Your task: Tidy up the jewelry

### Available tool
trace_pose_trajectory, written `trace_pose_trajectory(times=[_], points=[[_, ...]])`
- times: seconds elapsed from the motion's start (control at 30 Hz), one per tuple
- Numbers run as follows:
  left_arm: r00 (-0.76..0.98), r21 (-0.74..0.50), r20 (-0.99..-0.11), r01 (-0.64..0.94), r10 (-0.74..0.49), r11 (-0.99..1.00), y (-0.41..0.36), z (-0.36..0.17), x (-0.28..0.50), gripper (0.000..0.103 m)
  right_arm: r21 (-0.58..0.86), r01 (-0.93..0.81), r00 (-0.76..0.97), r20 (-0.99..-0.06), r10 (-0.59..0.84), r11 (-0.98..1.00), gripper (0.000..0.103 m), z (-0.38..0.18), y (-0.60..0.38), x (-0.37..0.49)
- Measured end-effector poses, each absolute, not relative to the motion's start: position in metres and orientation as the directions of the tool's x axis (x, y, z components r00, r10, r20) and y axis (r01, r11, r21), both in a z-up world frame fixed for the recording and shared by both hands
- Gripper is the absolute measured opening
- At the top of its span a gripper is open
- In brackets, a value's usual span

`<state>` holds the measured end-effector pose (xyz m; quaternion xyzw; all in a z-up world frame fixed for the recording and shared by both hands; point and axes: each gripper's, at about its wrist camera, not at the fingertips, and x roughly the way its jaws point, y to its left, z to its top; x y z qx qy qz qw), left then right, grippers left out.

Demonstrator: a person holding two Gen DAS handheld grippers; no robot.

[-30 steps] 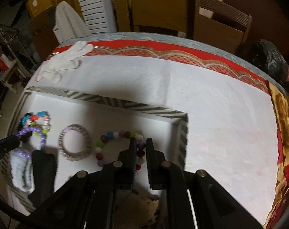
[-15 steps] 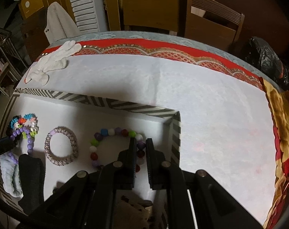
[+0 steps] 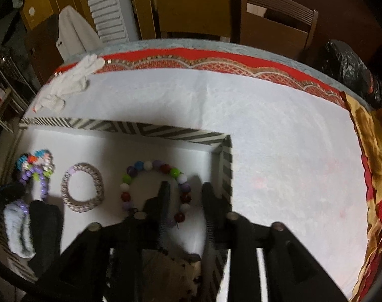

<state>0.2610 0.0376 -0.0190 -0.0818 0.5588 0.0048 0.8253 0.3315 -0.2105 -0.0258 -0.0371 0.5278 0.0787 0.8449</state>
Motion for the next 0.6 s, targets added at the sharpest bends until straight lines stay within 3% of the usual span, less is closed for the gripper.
trace_pose_trajectory(times=[0.03, 0.13, 0.37, 0.6], points=[[0.374, -0.132, -0.924, -0.1, -0.086, 0.986, 0.038, -0.019, 0.26, 0.008, 0.038, -0.169, 0.434, -0.894, 0.109, 0.985, 0.029, -0.022, -0.213, 0.329], [0.384, -0.157, -0.917, -0.105, -0.106, 0.982, 0.041, -0.015, 0.257, 0.036, 0.066, -0.164, 0.445, -0.886, 0.134, 0.984, 0.036, -0.013, -0.217, 0.321], [0.438, -0.159, -0.893, -0.089, -0.104, 0.983, 0.039, 0.011, 0.237, 0.046, 0.129, -0.193, 0.463, -0.862, 0.206, 0.973, 0.049, 0.007, -0.218, 0.289], [0.487, -0.149, -0.868, -0.079, -0.092, 0.986, 0.031, 0.034, 0.206, 0.047, 0.171, -0.219, 0.483, -0.836, 0.259, 0.961, 0.056, 0.025, -0.218, 0.241]])
